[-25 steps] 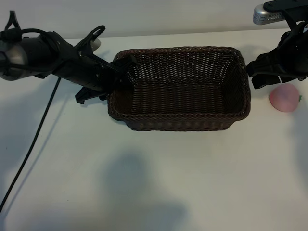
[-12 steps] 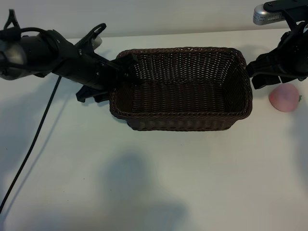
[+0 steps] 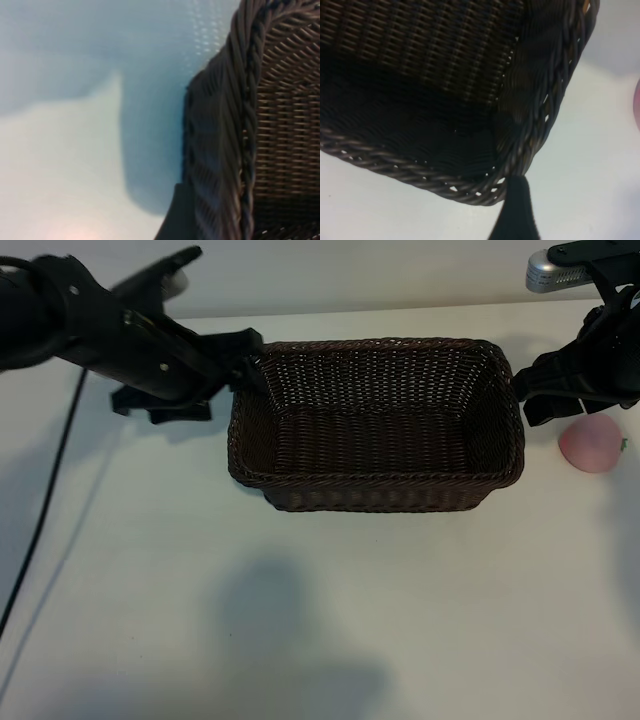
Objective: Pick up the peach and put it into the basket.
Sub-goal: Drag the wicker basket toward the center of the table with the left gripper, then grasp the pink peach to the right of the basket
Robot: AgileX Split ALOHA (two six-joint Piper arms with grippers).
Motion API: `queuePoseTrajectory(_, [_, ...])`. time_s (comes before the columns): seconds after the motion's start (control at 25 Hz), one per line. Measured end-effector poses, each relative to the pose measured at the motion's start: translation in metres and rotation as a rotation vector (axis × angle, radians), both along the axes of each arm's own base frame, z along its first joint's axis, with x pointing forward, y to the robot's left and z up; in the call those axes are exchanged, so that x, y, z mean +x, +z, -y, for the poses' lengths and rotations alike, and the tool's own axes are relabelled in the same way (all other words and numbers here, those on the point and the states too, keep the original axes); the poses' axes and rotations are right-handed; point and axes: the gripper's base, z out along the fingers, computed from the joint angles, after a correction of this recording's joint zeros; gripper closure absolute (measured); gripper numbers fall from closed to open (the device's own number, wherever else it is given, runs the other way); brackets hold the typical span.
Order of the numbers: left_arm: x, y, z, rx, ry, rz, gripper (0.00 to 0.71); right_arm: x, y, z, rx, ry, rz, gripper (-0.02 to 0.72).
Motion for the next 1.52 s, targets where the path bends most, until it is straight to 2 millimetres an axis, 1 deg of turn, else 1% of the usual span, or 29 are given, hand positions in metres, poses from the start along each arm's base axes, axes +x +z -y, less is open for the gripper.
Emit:
queuePoseTrajectory(0.2, [0.003,0.031,-0.007,0.144,-0.096,-0.014,0.05,0.0,0.0,0.0,0.0,0.0,-0.001,0.12])
queuePoseTrajectory(0.28, [0.006,0.048,-0.01,0.189,-0.122,-0.012,0.06,0.0,0.0,0.0,0.0,0.0,-0.001,0.12])
queuePoseTrajectory(0.36, [0.009,0.063,-0.018,0.244,-0.137,-0.02,0.076,0.0,0.0,0.0,0.0,0.0,-0.001,0.12])
queuePoseTrajectory(0.44, [0.01,0.077,-0.033,0.295,-0.139,-0.039,0.094,0.0,0.0,0.0,0.0,0.0,-0.001,0.12])
queuePoseTrajectory(0.56, [0.007,0.09,-0.061,0.34,-0.127,-0.066,0.109,0.0,0.0,0.0,0.0,0.0,-0.001,0.12])
queuePoseTrajectory(0.68, [0.0,0.105,-0.091,0.351,-0.09,-0.065,0.113,0.0,0.0,0.0,0.0,0.0,-0.001,0.12])
queuePoseTrajectory(0.76, [-0.009,0.117,-0.111,0.352,-0.048,-0.064,0.113,0.0,0.0,0.0,0.0,0.0,-0.001,0.12])
queuePoseTrajectory(0.88, [-0.028,0.142,-0.136,0.36,0.015,-0.015,0.113,0.0,0.0,0.0,0.0,0.0,-0.001,0.12])
queuePoseTrajectory(0.96, [-0.042,0.16,-0.145,0.368,0.045,0.035,0.113,0.0,0.0,0.0,0.0,0.0,-0.001,0.12])
queuePoseTrajectory(1.08, [-0.071,0.189,-0.146,0.389,0.047,0.136,0.113,0.0,0.0,0.0,0.0,0.001,-0.004,0.12])
queuePoseTrajectory(1.16, [-0.1,0.206,-0.143,0.403,0.039,0.204,0.114,0.0,0.0,0.0,0.0,0.001,-0.004,0.12])
queuePoseTrajectory(1.2, [-0.112,0.211,-0.142,0.409,0.035,0.228,0.114,0.0,0.0,0.0,0.0,0.001,-0.005,0.12])
queuePoseTrajectory(1.28, [-0.143,0.216,-0.139,0.415,0.037,0.271,0.114,0.0,0.0,0.0,-0.001,0.001,-0.006,0.12])
queuePoseTrajectory(1.36, [-0.17,0.215,-0.137,0.425,0.042,0.295,0.114,-0.001,0.0,0.0,-0.001,0.001,-0.007,0.12])
queuePoseTrajectory(1.52, [-0.222,0.198,-0.132,0.434,0.051,0.325,0.114,-0.001,0.0,0.0,-0.001,0.002,-0.012,0.12])
